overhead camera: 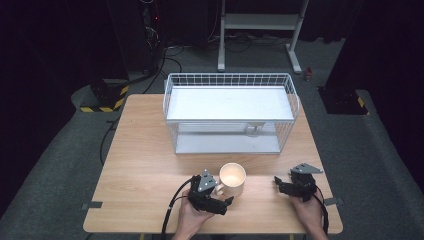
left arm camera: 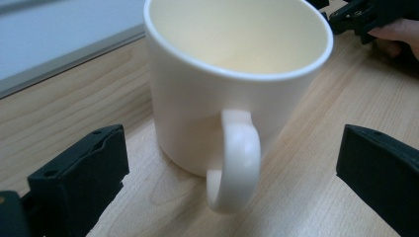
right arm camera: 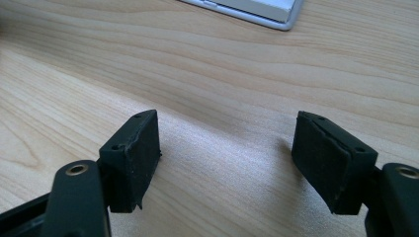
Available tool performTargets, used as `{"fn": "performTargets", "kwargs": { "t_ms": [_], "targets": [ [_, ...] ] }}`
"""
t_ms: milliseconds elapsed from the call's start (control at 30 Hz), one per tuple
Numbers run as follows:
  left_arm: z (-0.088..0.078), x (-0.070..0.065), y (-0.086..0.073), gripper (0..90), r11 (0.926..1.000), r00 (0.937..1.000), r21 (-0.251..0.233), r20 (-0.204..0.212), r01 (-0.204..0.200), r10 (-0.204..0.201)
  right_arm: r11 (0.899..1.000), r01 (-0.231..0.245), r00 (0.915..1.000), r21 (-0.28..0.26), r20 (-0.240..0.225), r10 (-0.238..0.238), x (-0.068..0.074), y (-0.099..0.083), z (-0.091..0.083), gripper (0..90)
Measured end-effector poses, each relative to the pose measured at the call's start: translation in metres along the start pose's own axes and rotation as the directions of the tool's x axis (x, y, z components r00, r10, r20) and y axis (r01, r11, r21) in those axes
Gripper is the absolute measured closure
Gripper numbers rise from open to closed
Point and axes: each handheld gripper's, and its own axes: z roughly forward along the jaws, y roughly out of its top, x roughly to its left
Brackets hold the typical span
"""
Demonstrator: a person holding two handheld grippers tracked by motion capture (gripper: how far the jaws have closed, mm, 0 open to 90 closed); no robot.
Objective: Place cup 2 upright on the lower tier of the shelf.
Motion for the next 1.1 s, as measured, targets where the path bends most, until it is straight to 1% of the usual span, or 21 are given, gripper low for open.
{"fn": "performTargets", "kwargs": {
  "t_ms": [67, 200, 300, 333, 467, 700, 833, 867, 900, 1000, 1100],
  "targets": [
    [0.003, 0.000, 0.003, 0.0, 1.0000, 1.0000, 0.008, -0.003, -0.004, 0.004, 1.000, -0.002, 1.0000, 0.001, 0.000, 0.002, 0.000, 0.000, 0.000, 26.6],
    [0.007, 0.000, 0.006, 0.0, 1.0000, 1.0000, 0.001, -0.005, 0.008, -0.008, 1.000, -0.002, 1.0000, 0.001, 0.000, 0.002, 0.000, 0.000, 0.000, 26.6],
    [0.009, 0.000, 0.009, 0.0, 1.0000, 0.9999, -0.006, -0.009, 0.004, -0.004, 1.000, 0.000, 1.0000, 0.000, 0.000, 0.000, 0.000, 0.000, 0.000, 26.6],
    [0.010, 0.000, 0.010, 0.0, 0.9999, 0.9999, -0.010, -0.009, 0.008, -0.009, 1.000, 0.000, 1.0000, 0.000, 0.000, 0.000, 0.000, 0.000, 0.000, 26.6],
    [0.015, -0.002, 0.016, 0.0, 0.9998, 0.9996, -0.004, -0.018, -0.021, 0.021, 1.000, 0.000, 1.0000, 0.000, 0.000, 0.000, 0.000, 0.000, 0.000, 26.6],
    [0.023, -0.003, 0.021, 0.0, 0.9990, 0.9986, 0.002, -0.028, -0.045, 0.045, 1.000, -0.001, 1.0000, 0.000, 0.000, 0.001, 0.000, 0.000, 0.000, 26.6],
    [0.025, -0.003, 0.025, 0.0, 0.9989, 0.9982, -0.011, -0.039, -0.046, 0.045, 1.000, -0.001, 1.0000, 0.000, 0.000, 0.001, 0.000, 0.000, 0.000, 26.6],
    [0.026, -0.003, 0.026, 0.0, 0.9991, 0.9984, -0.013, -0.039, -0.040, 0.040, 1.000, 0.000, 1.0000, 0.000, 0.000, 0.000, 0.000, 0.000, 0.000, 26.6],
    [0.028, -0.003, 0.027, 0.0, 0.9989, 0.9980, -0.012, -0.045, -0.045, 0.045, 1.000, 0.000, 1.0000, 0.000, 0.000, 0.000, 0.000, 0.000, 0.000, 26.6],
    [0.030, -0.003, 0.027, 0.1, 0.9989, 0.9978, -0.019, -0.051, -0.044, 0.043, 1.000, 0.000, 1.0000, 0.000, 0.000, 0.000, 0.000, 0.000, 0.000, 26.6],
    [0.031, -0.003, 0.027, 0.2, 0.9988, 0.9976, -0.015, -0.052, -0.047, 0.046, 1.000, 0.000, 1.0000, 0.000, 0.000, 0.000, 0.000, 0.000, 0.000, 26.6]
  ]
}}
